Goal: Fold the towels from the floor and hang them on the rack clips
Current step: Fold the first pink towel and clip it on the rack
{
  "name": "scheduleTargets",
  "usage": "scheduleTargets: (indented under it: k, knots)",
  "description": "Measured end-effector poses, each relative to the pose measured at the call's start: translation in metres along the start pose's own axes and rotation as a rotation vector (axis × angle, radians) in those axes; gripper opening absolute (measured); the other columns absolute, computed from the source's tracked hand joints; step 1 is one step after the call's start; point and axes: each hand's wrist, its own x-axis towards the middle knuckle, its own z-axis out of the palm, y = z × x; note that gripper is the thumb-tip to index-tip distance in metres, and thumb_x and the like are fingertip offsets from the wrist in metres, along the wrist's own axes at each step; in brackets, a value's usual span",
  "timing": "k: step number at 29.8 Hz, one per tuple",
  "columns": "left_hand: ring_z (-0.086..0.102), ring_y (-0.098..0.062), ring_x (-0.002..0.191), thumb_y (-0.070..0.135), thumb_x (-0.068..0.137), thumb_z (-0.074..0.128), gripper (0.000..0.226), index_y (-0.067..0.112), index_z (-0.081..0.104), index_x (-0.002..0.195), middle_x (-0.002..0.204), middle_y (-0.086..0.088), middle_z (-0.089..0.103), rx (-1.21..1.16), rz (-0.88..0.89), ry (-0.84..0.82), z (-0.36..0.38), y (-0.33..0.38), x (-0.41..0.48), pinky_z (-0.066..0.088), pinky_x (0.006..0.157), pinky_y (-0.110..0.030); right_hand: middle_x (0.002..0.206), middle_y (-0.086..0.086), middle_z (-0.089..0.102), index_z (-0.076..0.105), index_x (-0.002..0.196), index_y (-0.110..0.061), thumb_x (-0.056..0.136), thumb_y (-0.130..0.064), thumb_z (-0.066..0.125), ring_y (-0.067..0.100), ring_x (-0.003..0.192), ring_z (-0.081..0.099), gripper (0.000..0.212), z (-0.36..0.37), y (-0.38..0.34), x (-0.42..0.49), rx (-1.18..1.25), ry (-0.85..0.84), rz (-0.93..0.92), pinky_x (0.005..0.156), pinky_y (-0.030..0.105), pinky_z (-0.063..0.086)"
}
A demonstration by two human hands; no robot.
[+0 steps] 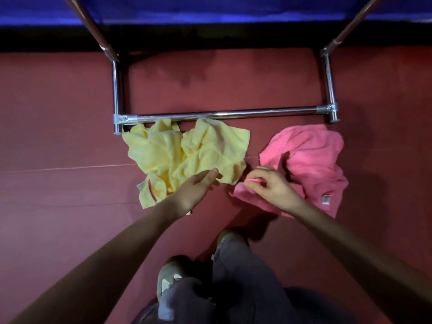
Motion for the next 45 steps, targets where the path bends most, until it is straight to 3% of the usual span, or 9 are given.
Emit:
scheduleTargets:
  k: [6, 12, 17, 20, 25, 28, 33, 40, 45]
  knots:
    - [0.038, 0.004, 0.118, 0.028, 0.093, 0.042, 0.035, 0.023, 0.049, 0.126, 0.123, 0.019, 0.044, 0.024, 0.364, -0.048, 0.004, 0.09, -0.069, 0.028, 0.083, 0.006, 0.065, -0.012, 0.059, 0.056, 0.069, -0.027, 0.074, -0.016, 0.056, -0.007, 0.067, 0.053, 0.013, -0.094, -0.111, -0.051, 0.269, 0.158, -0.106, 0.067, 0.008, 0.04]
    - [0.04, 0.003, 0.06, 0.018, 0.083, 0.06, 0.014, 0.016, 0.059, 0.07, 0.061, 0.015, 0.049, 0.114, 0.787, 0.028, -0.001, 0.177, -0.163, 0.033, 0.061, -0.011, 0.064, -0.023, 0.06, 0.055, 0.068, -0.022, 0.073, -0.012, 0.056, -0.009, 0.06, 0.052, 0.011, -0.171, -0.224, -0.11, 0.384, 0.277, -0.386, 0.061, 0.004, 0.039]
    - [0.047, 0.008, 0.054, 0.011, 0.081, 0.063, 0.022, 0.021, 0.057, 0.062, 0.052, 0.018, 0.058, 0.143, 0.939, 0.085, -0.021, 0.221, -0.251, 0.039, 0.057, -0.007, 0.078, -0.017, 0.067, 0.059, 0.063, -0.033, 0.068, -0.033, 0.065, 0.001, 0.083, 0.061, 0.007, -0.214, -0.295, -0.169, 0.479, 0.368, -0.589, 0.077, 0.011, 0.046]
    - [0.047, 0.005, 0.054, 0.014, 0.081, 0.062, 0.017, 0.016, 0.057, 0.064, 0.053, 0.015, 0.057, 0.209, 0.919, 0.071, -0.036, 0.224, -0.272, 0.039, 0.057, -0.009, 0.087, -0.012, 0.072, 0.058, 0.064, -0.035, 0.064, -0.053, 0.067, 0.006, 0.093, 0.065, 0.02, -0.226, -0.314, -0.186, 0.531, 0.344, -0.63, 0.082, 0.014, 0.049]
    - [0.036, -0.008, 0.056, 0.029, 0.086, 0.054, 0.021, 0.017, 0.048, 0.07, 0.062, -0.003, 0.041, 0.216, 0.941, 0.21, -0.036, 0.225, -0.328, 0.03, 0.051, -0.017, 0.073, -0.006, 0.073, 0.051, 0.063, -0.026, 0.079, -0.017, 0.059, 0.006, 0.081, 0.067, 0.019, -0.239, -0.348, -0.216, 0.548, 0.307, -0.699, 0.069, 0.013, 0.05]
    - [0.036, -0.018, 0.064, 0.026, 0.089, 0.05, 0.02, 0.014, 0.048, 0.073, 0.07, -0.011, 0.042, 0.177, 0.996, 0.308, -0.036, 0.234, -0.352, 0.029, 0.055, -0.026, 0.068, -0.006, 0.07, 0.049, 0.068, -0.022, 0.079, -0.027, 0.064, 0.004, 0.072, 0.062, 0.02, -0.241, -0.356, -0.226, 0.454, 0.229, -0.713, 0.069, 0.012, 0.048]
    - [0.042, -0.012, 0.06, 0.024, 0.089, 0.049, 0.018, 0.016, 0.051, 0.073, 0.065, -0.008, 0.046, 0.248, 1.027, 0.372, -0.039, 0.25, -0.399, 0.033, 0.051, -0.019, 0.056, -0.012, 0.051, 0.047, 0.071, -0.016, 0.078, -0.02, 0.052, -0.003, 0.055, 0.043, 0.01, -0.245, -0.352, -0.248, 0.299, 0.264, -0.659, 0.058, 0.008, 0.036]
    - [0.033, -0.014, 0.056, 0.031, 0.085, 0.055, 0.021, 0.017, 0.052, 0.07, 0.061, -0.007, 0.038, 0.383, 1.027, 0.383, -0.045, 0.258, -0.429, 0.027, 0.046, -0.018, 0.05, -0.012, 0.051, 0.057, 0.073, -0.014, 0.085, -0.008, 0.057, -0.002, 0.052, 0.042, 0.013, -0.247, -0.349, -0.269, 0.1, 0.022, -0.54, 0.057, 0.012, 0.036]
    - [0.033, -0.003, 0.047, 0.022, 0.089, 0.049, 0.019, 0.015, 0.052, 0.071, 0.057, -0.001, 0.037, 0.376, 1.012, 0.365, -0.037, 0.256, -0.436, 0.027, 0.043, -0.013, 0.067, -0.011, 0.056, 0.057, 0.073, -0.019, 0.083, -0.018, 0.058, 0.001, 0.067, 0.049, 0.01, -0.233, -0.338, -0.268, 0.111, 0.056, -0.544, 0.066, 0.014, 0.04]
